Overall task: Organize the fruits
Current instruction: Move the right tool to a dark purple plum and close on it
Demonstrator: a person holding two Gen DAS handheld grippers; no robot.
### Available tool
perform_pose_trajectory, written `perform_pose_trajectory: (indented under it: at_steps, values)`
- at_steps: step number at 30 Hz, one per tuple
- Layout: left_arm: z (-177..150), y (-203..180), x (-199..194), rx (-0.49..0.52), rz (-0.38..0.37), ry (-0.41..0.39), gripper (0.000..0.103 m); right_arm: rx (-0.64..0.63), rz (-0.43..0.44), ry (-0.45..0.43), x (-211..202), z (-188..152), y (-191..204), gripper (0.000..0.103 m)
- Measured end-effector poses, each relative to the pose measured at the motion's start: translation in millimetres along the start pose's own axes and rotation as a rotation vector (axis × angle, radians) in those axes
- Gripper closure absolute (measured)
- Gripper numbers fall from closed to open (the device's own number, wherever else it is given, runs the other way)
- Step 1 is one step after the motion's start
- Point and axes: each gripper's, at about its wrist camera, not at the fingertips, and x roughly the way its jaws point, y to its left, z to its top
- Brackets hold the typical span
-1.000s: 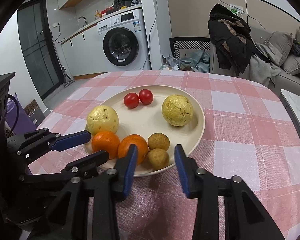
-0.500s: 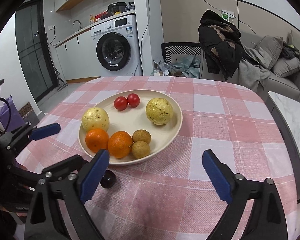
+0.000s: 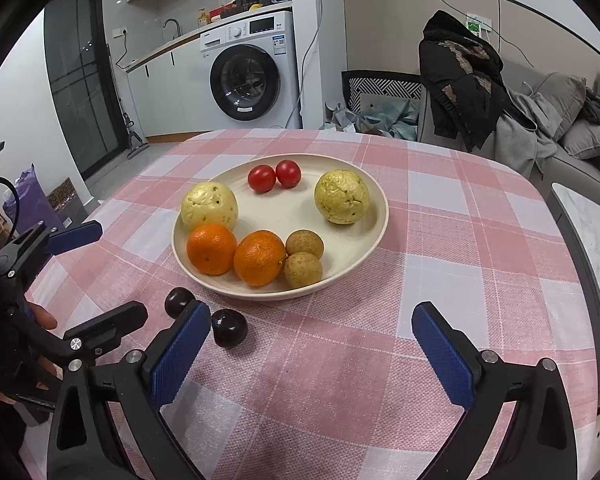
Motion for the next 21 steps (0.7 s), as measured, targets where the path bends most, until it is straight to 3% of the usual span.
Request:
perform_pose_trajectory:
  at_steps: [16, 21]
  values:
    - [-3.6, 17.7, 0.1, -0.049, 0.025, -0.007, 0.001, -0.082, 0.016, 0.101, 18.9, -8.5, 26.6, 0.001]
    - [-2.9, 23.5, 2.1, -0.077, 0.017, -0.001, 0.001, -0.106, 0.024, 0.107, 21.6, -10.1, 33.0, 0.008]
